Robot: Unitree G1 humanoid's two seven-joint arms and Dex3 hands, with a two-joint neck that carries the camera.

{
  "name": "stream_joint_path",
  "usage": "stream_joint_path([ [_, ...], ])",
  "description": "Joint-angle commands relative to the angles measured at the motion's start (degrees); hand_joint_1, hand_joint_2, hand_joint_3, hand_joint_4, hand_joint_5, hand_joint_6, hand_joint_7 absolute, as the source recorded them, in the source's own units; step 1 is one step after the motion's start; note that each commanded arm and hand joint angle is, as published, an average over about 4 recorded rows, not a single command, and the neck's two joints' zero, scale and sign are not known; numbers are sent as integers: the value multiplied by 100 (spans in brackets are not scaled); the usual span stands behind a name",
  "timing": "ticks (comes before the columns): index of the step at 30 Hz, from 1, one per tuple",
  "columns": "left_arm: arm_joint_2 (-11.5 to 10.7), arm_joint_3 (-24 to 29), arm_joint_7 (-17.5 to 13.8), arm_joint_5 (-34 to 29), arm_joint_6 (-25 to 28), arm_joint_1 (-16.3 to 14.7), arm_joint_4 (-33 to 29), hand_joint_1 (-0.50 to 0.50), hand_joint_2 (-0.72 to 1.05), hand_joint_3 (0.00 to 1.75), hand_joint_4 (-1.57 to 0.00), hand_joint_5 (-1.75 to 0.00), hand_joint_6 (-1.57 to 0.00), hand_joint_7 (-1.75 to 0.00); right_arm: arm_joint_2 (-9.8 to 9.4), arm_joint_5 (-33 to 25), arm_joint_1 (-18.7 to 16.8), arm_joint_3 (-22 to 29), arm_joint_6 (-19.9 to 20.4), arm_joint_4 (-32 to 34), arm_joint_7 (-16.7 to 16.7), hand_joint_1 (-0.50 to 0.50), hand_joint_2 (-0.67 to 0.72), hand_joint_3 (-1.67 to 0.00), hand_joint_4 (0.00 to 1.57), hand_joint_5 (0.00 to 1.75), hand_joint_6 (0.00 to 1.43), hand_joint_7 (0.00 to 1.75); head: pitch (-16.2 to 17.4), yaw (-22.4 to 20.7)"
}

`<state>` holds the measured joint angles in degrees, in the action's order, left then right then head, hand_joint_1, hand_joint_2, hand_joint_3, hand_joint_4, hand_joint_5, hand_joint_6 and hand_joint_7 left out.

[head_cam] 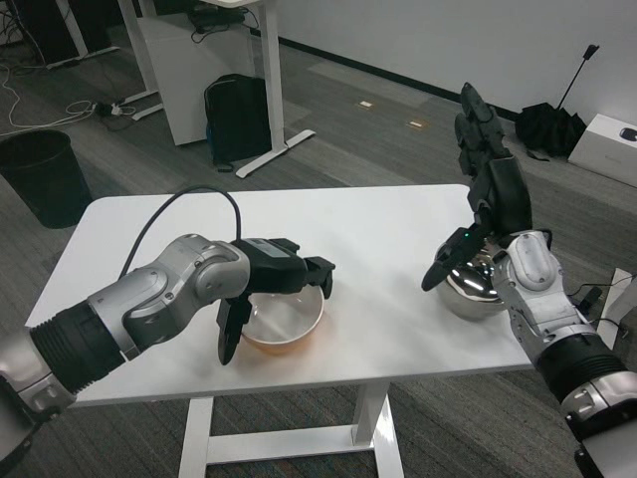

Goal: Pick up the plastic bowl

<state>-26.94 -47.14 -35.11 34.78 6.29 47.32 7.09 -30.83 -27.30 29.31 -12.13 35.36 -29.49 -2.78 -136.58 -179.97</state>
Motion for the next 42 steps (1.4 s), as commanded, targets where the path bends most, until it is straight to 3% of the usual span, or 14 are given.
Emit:
stream_joint_path([
  [1,49,-142,-93,55,13,-199,143,-46,69,9,-153,-175,-116,-154,-44,-56,-40,-9,72,33,-30,-46,60,0,0,0,0,0,2,0],
  [7,71,-106,-93,55,13,-232,152,-44,78,26,-153,-175,-109,-155,-37,-56,-48,-9,72,31,-30,-46,60,0,0,0,0,0,-14,-13],
  [11,86,-73,-66,51,2,-272,158,-46,78,35,-150,-175,-93,-154,-37,-56,-48,-9,70,29,-30,-46,60,0,0,0,0,0,-17,-13],
  [14,93,-23,-22,24,-9,-289,152,-42,85,41,-140,-175,-47,-129,-37,-56,-53,-9,76,27,-30,-46,60,0,0,0,0,0,-15,-10],
  [15,93,-10,-11,2,-12,-292,154,-40,87,44,-120,-175,-26,-113,-37,-58,-55,-9,76,29,-30,-46,60,0,0,0,0,0,-13,-5],
  [16,93,6,0,-48,-14,-294,158,-38,87,44,-96,-175,-16,-103,-37,-62,-62,-9,76,31,-30,-46,60,0,0,0,0,0,-5,-2],
  [18,93,14,4,-136,-14,-294,176,-34,83,44,-46,-154,-1,-86,-37,-71,-75,-9,76,31,-30,-46,60,0,0,0,0,0,0,2],
  [19,95,14,4,-160,-12,-294,185,-33,80,44,-42,-139,0,-82,-37,-73,-81,-9,74,31,-30,-46,60,0,0,0,0,0,-1,1],
  [20,97,12,4,-156,-9,-294,191,-32,78,44,-47,-126,0,-80,-37,-73,-84,-9,72,31,-30,-46,60,0,0,0,0,0,-4,1],
  [24,101,-10,4,2,-5,-294,246,-35,41,26,-100,-175,-3,-82,-37,-80,-92,-9,67,31,-30,-46,60,0,0,0,0,0,4,4],
  [25,101,-14,4,38,-5,-294,262,-36,38,26,-105,-175,-4,-84,-37,-82,-92,-9,67,31,-30,-46,60,0,0,0,0,0,7,5],
  [30,110,-12,-3,64,-5,-294,284,-39,25,28,-119,-175,-7,-96,-37,-82,-92,-9,67,20,-30,-46,60,0,0,0,0,0,23,-7],
  [37,106,25,-31,51,-5,-241,284,-43,25,44,-135,-175,-20,-110,-37,-91,-92,-9,67,-4,-30,-46,60,0,0,0,0,0,51,0],
  [42,101,58,13,35,-86,-232,284,-43,21,44,-129,-175,-17,-105,-28,-91,-97,-9,67,-4,-30,-46,60,0,0,0,0,0,39,15],
])
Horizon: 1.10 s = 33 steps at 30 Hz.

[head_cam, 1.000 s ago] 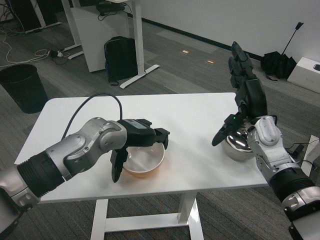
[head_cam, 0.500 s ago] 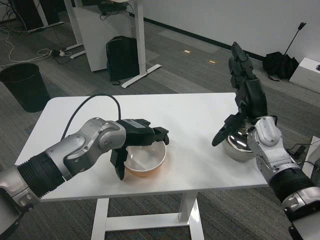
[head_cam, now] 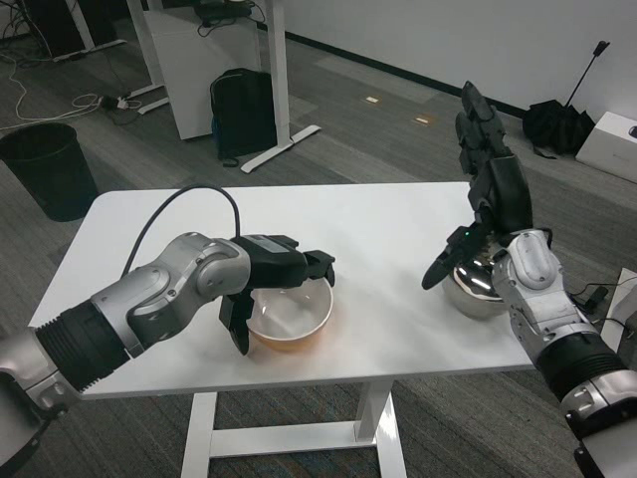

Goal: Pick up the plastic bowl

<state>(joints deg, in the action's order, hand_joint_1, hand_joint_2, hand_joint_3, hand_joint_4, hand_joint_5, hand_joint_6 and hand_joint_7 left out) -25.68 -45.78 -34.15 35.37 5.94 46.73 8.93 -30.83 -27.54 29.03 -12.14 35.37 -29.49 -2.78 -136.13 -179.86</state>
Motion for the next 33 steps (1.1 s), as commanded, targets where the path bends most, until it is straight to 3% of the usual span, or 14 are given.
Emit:
stream_joint_path([
  [1,-25,-80,-76,-50,-67,-173,107,-43,18,41,-127,-175,-16,-103,-29,-68,-71,-8,67,-4,-30,-46,60,0,0,0,0,0,-7,4],
  [4,-20,-95,-74,-112,-65,-175,137,-44,21,35,-121,-175,-11,-96,-29,-68,-77,-8,67,-4,-30,-46,58,0,0,0,0,0,-3,-7],
  [10,-16,-115,-74,-158,-58,-182,206,-46,16,52,-110,-175,0,-75,-29,-76,-86,-16,67,1,-30,-45,53,0,0,0,0,0,15,-10],
  [12,-16,-115,-76,-314,-67,-193,241,-46,16,44,-99,-175,0,-72,-29,-76,-101,-16,67,5,-30,-44,55,0,0,0,0,0,35,-9],
  [15,-16,-119,-87,-492,-76,-208,263,-47,23,15,-73,-175,0,-75,-29,-76,-117,-16,67,9,-30,-44,55,0,0,0,0,0,43,-24],
  [19,-22,-121,-92,-683,-39,-201,267,-47,27,9,-47,-175,-1,-84,-29,-76,-117,-16,67,14,-30,-44,53,0,0,0,0,0,50,-22],
  [29,-25,-124,-92,-841,27,-199,276,-48,34,9,-45,-175,0,-80,-29,-85,-117,-16,67,3,-30,-42,53,0,0,0,0,0,78,-22],
  [33,-25,-132,-92,-845,67,-199,291,-48,25,9,-41,-175,0,-77,-29,-92,-117,-32,67,-6,-30,-42,53,0,0,0,0,0,79,-21],
])
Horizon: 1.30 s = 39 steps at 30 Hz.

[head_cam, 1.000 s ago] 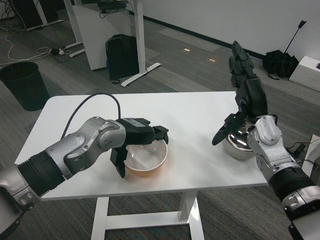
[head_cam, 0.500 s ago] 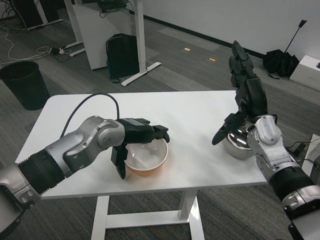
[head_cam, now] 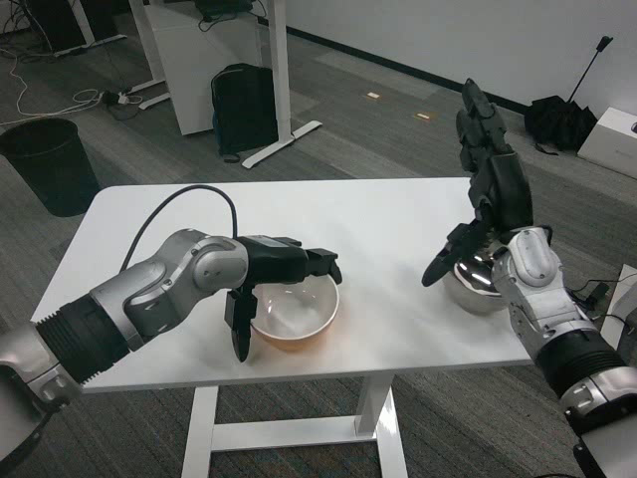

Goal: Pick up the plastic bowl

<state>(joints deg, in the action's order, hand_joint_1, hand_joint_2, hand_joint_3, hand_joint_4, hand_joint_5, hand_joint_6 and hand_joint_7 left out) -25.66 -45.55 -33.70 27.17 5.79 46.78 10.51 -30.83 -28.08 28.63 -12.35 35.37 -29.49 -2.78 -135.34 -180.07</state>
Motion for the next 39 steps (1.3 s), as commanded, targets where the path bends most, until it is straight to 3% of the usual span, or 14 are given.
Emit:
stream_joint_path([
  [1,-26,-167,-145,10,128,-202,136,-48,25,11,-40,-175,-1,-77,-29,-42,-77,-17,67,-8,-30,-42,53,0,0,0,0,0,0,-4],
  [3,-26,-187,-163,138,205,-196,136,-49,29,20,-44,-175,-6,-77,-29,-46,-77,-24,67,-13,-30,-42,53,0,0,0,0,0,0,-9],
  [7,-26,-200,-194,434,221,-187,136,-50,43,44,-112,-175,-81,-99,-29,-53,-77,-30,67,-13,-30,-42,53,0,0,0,0,0,5,-7],
  [8,-26,-200,-209,458,223,-187,138,-50,43,46,-122,-175,-92,-105,-29,-53,-77,-33,67,-13,-30,-42,53,0,0,0,0,0,5,-5],
  [11,-20,-205,-288,428,267,-182,144,-49,43,59,-135,-175,-105,-115,-29,-51,-77,-39,67,-13,-30,-42,53,0,0,0,0,0,6,2],
  [16,9,-214,-550,397,436,-134,144,-47,25,137,-157,-175,-113,-126,-29,-57,-77,-48,67,-13,-30,-42,53,0,0,0,0,0,26,11],
  [19,18,-216,-602,406,465,-116,147,-48,25,164,-157,-175,-115,-131,-29,-57,-77,-48,67,-13,-30,-42,53,0,0,0,0,0,24,15],
  [25,18,-216,-629,447,484,-112,153,-48,25,166,-157,-175,-115,-140,-29,-57,-86,-57,67,-6,-30,-42,53,0,0,0,0,0,24,15],
  [39,4,142,-633,683,487,24,-231,-48,25,164,-157,-175,-115,-138,-29,-66,-86,-50,67,-34,-30,-42,53,0,0,0,0,0,-76,37],
])
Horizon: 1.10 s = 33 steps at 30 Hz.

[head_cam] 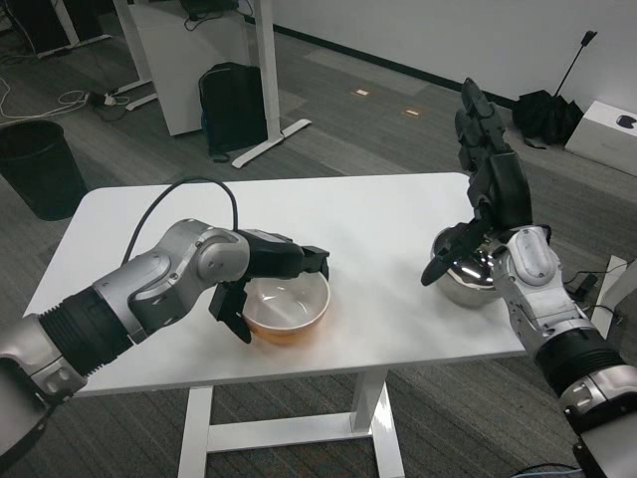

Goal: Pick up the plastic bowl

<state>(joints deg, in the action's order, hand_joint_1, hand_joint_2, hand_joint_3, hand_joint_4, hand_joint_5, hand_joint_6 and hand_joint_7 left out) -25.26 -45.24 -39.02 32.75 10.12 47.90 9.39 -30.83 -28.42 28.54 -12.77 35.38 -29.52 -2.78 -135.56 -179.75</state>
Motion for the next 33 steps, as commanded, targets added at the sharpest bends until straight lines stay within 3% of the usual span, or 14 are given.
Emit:
stream_joint_path([
  [1,-40,173,-104,161,56,-68,-199,-48,25,164,-157,-175,-115,-138,-29,-32,-77,-11,65,-34,-30,-42,53,0,0,0,0,0,-105,11],
  [12,-154,951,-106,482,166,292,-954,-48,25,157,-157,-175,-117,-140,-35,-26,-71,-13,41,-71,-23,-42,53,0,0,0,0,0,-1134,-62],
  [19,-244,1397,-113,621,190,479,-1009,-48,25,157,-157,-175,-118,-140,-57,-17,-62,-57,-64,-64,21,-42,53,0,0,0,0,0,-1928,-256],
  [24,-385,1568,-121,660,210,639,-1009,-48,25,157,-157,-175,-118,-140,-84,-19,-44,-50,-220,-93,113,-42,53,0,0,0,0,0,-2243,-442],
  [33,-493,1742,-132,693,219,859,-996,-48,25,157,-157,-175,-118,-140,-112,-6,66,-145,-366,-201,225,-42,53,0,0,0,0,0,-2385,-427],
])
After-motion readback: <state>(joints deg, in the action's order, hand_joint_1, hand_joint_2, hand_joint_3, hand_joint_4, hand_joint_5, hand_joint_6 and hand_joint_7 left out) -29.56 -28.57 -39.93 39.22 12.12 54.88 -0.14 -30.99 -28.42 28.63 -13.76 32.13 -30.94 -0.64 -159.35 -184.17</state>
